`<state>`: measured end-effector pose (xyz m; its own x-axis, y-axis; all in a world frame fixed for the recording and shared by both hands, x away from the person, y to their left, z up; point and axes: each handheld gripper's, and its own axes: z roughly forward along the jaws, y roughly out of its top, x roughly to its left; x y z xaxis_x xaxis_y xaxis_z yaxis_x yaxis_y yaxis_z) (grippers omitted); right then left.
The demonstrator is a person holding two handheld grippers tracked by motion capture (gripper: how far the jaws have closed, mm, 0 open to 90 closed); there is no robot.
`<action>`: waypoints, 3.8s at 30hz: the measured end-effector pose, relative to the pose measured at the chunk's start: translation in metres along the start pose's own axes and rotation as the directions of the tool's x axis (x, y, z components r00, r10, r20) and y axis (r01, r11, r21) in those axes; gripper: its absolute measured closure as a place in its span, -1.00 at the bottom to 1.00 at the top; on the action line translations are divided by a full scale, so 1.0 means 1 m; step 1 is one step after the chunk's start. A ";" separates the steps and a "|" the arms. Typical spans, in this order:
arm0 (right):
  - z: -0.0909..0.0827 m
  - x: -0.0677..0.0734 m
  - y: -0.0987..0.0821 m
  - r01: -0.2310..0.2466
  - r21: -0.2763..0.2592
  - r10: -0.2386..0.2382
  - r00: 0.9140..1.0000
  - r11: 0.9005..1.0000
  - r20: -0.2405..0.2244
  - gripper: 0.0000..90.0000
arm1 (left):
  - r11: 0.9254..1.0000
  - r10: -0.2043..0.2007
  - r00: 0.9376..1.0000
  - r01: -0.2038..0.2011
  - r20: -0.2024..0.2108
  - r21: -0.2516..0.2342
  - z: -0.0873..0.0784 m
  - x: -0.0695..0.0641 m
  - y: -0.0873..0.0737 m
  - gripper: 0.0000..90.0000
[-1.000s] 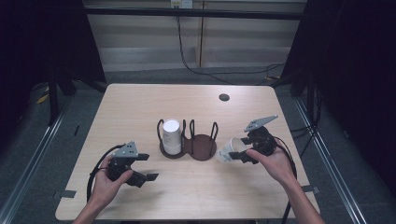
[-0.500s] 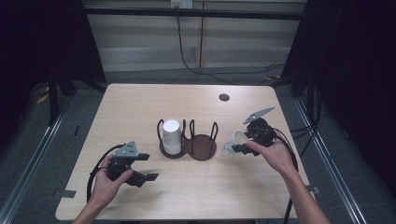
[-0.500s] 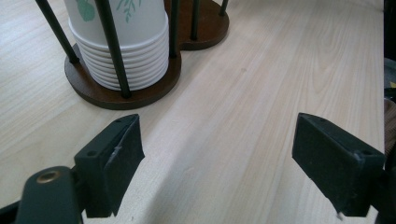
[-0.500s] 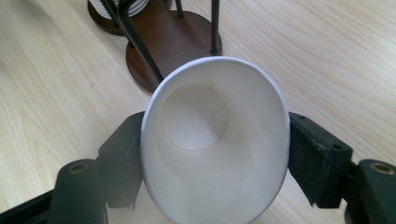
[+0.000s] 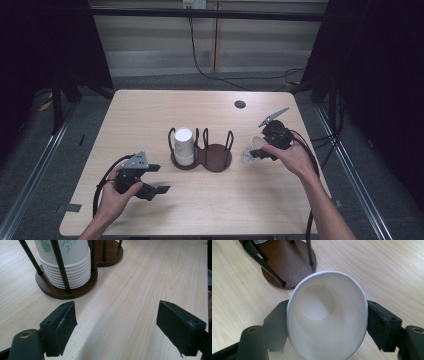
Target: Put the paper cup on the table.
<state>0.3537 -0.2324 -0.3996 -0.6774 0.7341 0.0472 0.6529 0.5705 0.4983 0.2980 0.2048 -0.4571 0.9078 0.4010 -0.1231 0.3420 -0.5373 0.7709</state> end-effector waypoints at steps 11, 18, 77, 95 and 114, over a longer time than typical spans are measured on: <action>0.010 -0.003 0.006 0.014 0.069 -0.016 0.999 0.998 0.030 -0.44 | 1.000 0.012 1.000 -0.012 0.008 0.014 0.004 -0.003 0.002 -0.64; 0.019 -0.003 0.009 0.022 0.111 -0.027 0.999 0.994 0.041 -0.44 | 1.000 0.009 1.000 -0.009 0.006 0.024 0.004 -0.002 0.001 -0.64; 0.023 0.000 0.006 -0.109 -0.156 0.117 0.992 0.982 0.043 -0.70 | 1.000 -0.004 1.000 0.004 0.008 0.023 0.002 -0.005 -0.001 -0.64; 0.008 0.029 -0.008 -0.126 -0.363 0.148 0.988 0.923 0.033 -0.69 | 1.000 0.017 1.000 -0.017 -0.009 0.025 -0.006 -0.007 -0.001 -0.64; 0.002 0.083 -0.037 -0.086 -0.500 0.109 0.994 0.862 0.018 -0.67 | 1.000 -0.020 0.999 0.020 -0.031 0.000 -0.004 -0.011 -0.006 -0.63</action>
<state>0.2738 -0.1921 -0.4159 -0.5961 0.7983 0.0860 0.4513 0.2446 0.8582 0.2848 0.2061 -0.4578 0.8929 0.4343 -0.1191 0.3599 -0.5294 0.7682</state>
